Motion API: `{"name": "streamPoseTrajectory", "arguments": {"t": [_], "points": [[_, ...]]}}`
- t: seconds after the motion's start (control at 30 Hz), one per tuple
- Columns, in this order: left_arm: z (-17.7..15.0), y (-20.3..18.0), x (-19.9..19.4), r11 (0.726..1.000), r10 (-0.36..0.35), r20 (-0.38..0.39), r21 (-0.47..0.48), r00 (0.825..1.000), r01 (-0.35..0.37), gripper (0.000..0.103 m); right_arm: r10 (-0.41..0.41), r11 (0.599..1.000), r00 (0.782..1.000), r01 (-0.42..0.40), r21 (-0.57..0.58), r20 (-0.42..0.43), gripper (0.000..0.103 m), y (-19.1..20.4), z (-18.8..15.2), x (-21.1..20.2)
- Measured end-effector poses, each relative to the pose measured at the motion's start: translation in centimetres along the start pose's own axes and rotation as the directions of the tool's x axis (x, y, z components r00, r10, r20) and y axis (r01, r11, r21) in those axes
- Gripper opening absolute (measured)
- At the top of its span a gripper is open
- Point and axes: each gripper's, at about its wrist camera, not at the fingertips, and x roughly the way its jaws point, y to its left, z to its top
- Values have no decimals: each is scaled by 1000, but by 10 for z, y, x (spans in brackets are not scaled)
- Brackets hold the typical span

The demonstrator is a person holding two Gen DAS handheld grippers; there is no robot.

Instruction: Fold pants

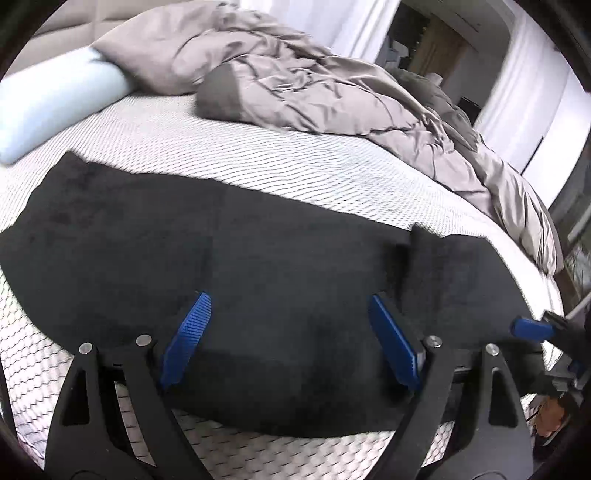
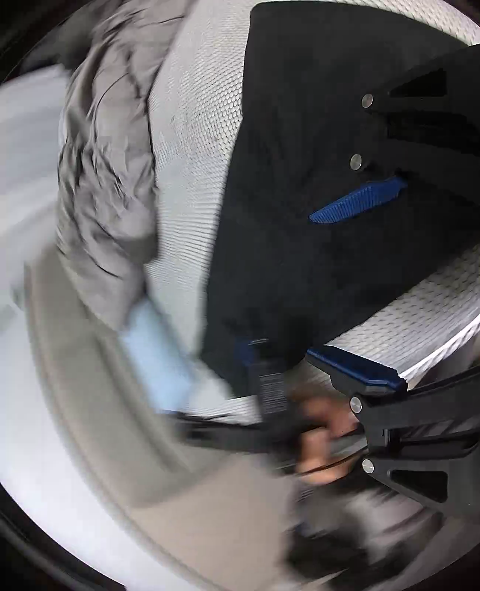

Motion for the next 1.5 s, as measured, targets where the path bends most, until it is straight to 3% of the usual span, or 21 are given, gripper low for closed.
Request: {"name": "streamPoseTrajectory", "arguments": {"t": [0.1,0.2,0.27,0.37,0.43,0.53,0.57,0.67,0.8,0.87,0.93,0.97,1.03,1.1,1.13,1.27,1.37,1.4,1.43,1.47,1.5], "points": [[-3,-1,-8,999,-40,3,27,999,40,85,-28,1000,998,28,0,53,71,-5,-14,-29],[-12,-36,-1,988,-98,-34,114,995,101,86,-219,974,972,213,78,83,73,-36,-36,-56],[-22,-66,9,969,-107,-93,215,990,124,86,-346,933,938,347,93,-30,73,-62,-57,-53],[-43,-100,23,907,5,-140,417,990,54,86,-468,879,860,477,-9,-205,74,-84,-102,-48],[-43,-101,21,914,0,-125,402,992,51,86,-442,892,873,453,6,-205,74,-93,-119,-68],[-26,-89,21,953,-141,-141,250,980,173,86,-384,908,918,395,141,-101,79,-107,-123,-105],[-19,-88,26,956,-194,-153,193,969,222,86,-374,907,925,380,183,-68,80,-112,-123,-113],[-2,-79,56,929,-349,-256,29,902,368,86,-307,888,952,286,361,0,80,-135,-123,-125],[6,-81,97,909,-404,-355,-52,843,414,85,-286,855,958,259,449,-9,80,-151,-123,-125],[8,-86,111,880,-460,-399,-83,793,468,85,-281,844,960,257,471,-20,80,-156,-124,-121],[10,-89,119,873,-475,-406,-112,780,474,83,-272,834,962,250,491,-28,80,-156,-118,-115],[11,-89,120,874,-477,-402,-122,782,471,77,-273,831,961,252,496,-32,80,-158,-116,-113],[12,-86,125,885,-462,-391,-152,796,439,28,-274,829,961,253,499,-32,80,-157,-110,-109],[10,-84,127,868,-496,-359,-184,790,462,18,-277,828,960,254,500,-29,80,-157,-108,-107],[10,-85,123,869,-494,-339,-161,801,468,14,-277,829,961,252,500,-25,80,-157,-108,-108],[24,-88,91,872,-488,-221,-81,844,483,10,-280,832,959,257,492,-27,80,-155,-105,-102],[39,-73,72,901,-433,-176,-65,884,429,11,-279,837,960,260,481,-34,80,-152,-100,-94],[40,-66,72,935,-353,-187,-45,917,351,13,-276,840,960,260,476,-36,80,-151,-99,-92],[39,-62,77,964,-264,-198,-30,944,263,23,-277,842,960,261,472,-38,80,-150,-98,-89],[36,-56,85,982,-188,-224,-25,956,187,29,-277,844,960,266,465,-46,80,-149,-98,-86],[32,-48,96,987,-158,-274,-38,948,154,35,-273,848,961,266,459,-52,80,-149,-97,-83]]}}
